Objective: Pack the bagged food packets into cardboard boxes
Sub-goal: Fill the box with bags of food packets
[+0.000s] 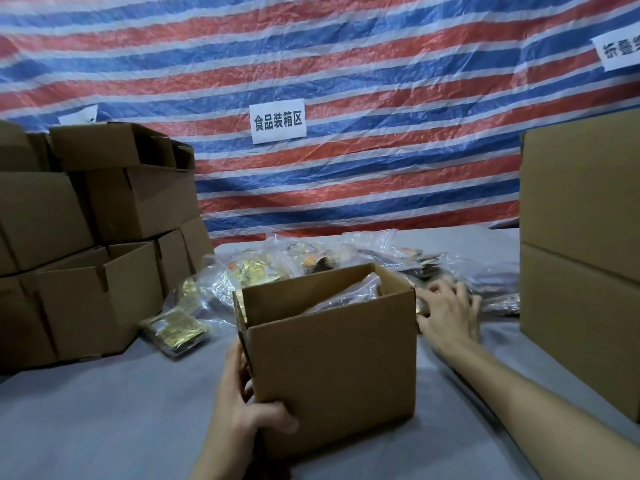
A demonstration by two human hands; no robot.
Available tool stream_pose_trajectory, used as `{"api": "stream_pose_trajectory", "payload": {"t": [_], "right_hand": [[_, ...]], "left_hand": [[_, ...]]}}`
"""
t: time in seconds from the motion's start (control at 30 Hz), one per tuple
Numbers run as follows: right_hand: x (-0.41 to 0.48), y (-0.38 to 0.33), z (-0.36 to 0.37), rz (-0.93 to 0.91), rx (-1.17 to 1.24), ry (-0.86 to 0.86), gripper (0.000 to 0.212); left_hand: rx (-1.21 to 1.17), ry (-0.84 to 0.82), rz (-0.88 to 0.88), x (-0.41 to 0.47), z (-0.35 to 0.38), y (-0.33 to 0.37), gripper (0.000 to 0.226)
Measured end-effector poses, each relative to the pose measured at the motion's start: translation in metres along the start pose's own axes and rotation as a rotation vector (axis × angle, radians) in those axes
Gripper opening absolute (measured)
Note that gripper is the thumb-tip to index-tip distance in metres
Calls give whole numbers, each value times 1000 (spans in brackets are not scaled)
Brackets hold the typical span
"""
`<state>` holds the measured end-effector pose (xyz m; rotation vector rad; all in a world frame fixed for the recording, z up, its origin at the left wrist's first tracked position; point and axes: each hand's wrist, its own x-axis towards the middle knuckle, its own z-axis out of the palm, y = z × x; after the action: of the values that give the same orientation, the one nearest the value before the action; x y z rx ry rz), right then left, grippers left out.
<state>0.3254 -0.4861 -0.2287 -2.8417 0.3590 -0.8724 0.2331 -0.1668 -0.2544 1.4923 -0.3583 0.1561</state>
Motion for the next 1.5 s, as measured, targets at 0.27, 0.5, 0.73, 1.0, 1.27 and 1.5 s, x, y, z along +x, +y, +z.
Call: {"api": "stream_pose_trajectory", "payload": {"t": [0.27,0.5,0.73,1.0,1.27,1.5], "right_hand": [[-3,-3,-34,-55,413,-49,20],[-17,9,-65,624,1276,199,22],[-73,35,-75,801,1680,-301,14],[-83,85,-93,661,1906,-665,81],[-92,96,-104,617,1881,-888,81],[-81,90,-107,488,1598,-956,56]], "left_hand": [[-15,-14,16,-4,6,3,120],[-27,20,15,-6,11,6,128],[-46,46,31,-9,15,10,125],[1,74,11,-9,15,11,124],[22,56,26,-10,16,13,123],[41,22,50,-12,15,15,124]]}}
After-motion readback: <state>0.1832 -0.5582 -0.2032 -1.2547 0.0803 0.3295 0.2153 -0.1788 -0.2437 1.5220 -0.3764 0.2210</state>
